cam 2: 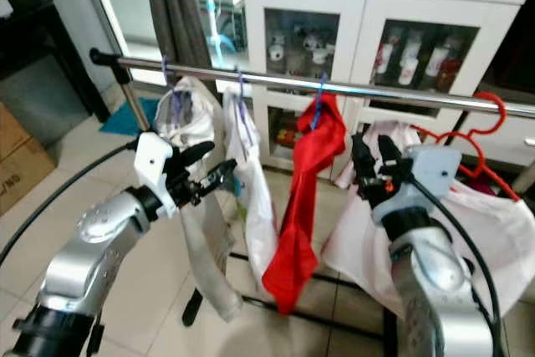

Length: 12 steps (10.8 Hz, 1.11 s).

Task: Hang hanger

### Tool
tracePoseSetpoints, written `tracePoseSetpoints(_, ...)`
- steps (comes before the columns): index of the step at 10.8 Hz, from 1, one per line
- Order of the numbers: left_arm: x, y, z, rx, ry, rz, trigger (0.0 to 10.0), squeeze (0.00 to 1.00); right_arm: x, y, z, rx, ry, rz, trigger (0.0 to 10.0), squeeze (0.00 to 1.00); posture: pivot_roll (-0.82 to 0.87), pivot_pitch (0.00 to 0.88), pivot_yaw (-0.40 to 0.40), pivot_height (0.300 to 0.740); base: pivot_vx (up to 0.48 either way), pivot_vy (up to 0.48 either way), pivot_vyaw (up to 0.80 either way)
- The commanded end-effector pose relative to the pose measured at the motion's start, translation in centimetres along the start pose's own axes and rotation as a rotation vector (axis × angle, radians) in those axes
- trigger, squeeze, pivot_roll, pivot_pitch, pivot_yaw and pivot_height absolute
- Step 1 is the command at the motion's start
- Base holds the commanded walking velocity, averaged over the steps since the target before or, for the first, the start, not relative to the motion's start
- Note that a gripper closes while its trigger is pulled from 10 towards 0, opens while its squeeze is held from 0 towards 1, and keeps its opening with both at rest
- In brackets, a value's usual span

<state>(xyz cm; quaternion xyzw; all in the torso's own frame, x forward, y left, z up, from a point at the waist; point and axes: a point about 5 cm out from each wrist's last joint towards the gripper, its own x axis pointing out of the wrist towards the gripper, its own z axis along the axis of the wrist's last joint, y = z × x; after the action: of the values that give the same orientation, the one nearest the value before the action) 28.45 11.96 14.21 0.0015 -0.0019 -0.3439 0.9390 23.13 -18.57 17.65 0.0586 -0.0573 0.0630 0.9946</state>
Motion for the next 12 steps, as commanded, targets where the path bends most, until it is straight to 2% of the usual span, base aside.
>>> tracePoseSetpoints(1, -0.3, 0.1, 0.0, -0.003, 0.01, 0.018, 10.0, 0.0, -0.1, 0.5, 0.3, 0.004, -0.009, 0.01, 10.0, 0.0, -0.18, 0.0, 0.065, 0.74, 0.0, -0.341, 0.0)
tracePoseSetpoints(5, -0.4, -0.1, 0.1, -0.005, 0.012, 0.033, 10.0, 0.0, 0.2, 0.5, 0.3, -0.059, 0.019, 0.024, 10.0, 0.0, -0.17, 0.0, 0.054, 0.74, 0.0, -0.34, 0.0)
tracePoseSetpoints(7, -0.3, -0.1, 0.2, -0.017, 0.009, 0.023, 10.0, 0.0, 0.8, 0.7, -0.2, -0.098, 0.081, 0.037, 10.0, 0.0, -0.17, 0.0, 0.056, 0.74, 0.0, -0.165, 0.0)
tracePoseSetpoints(8, -0.2, -0.3, 0.1, -0.017, 0.021, -0.01, 10.0, 0.0, 1.0, 0.7, -0.4, -0.085, 0.092, 0.036, 10.0, 0.18, -0.17, 0.0, 0.055, 0.74, 0.0, 0.0, 0.0)
tracePoseSetpoints(9, -0.5, -0.6, 0.0, -0.007, 0.041, -0.083, 10.0, 0.0, 1.4, 0.1, -0.2, -0.073, 0.094, 0.014, 10.0, 1.0, -0.17, 0.0, 0.055, 0.74, 0.0, 0.0, 0.0)
tracePoseSetpoints(11, -0.5, -0.5, -0.1, -0.023, 0.059, -0.097, 10.0, 0.0, 1.9, -1.8, 0.1, -0.136, 0.118, -0.034, 10.0, 1.0, -0.17, 0.0, 0.059, 0.74, 0.0, 0.0, 0.0)
tracePoseSetpoints(12, -0.3, -0.6, 0.0, -0.041, 0.068, -0.149, 10.0, 0.0, 2.7, -3.3, -0.1, -0.2, 0.172, -0.047, 10.0, 1.0, -0.18, 0.0, 0.073, 0.74, 0.0, 0.0, 0.0)
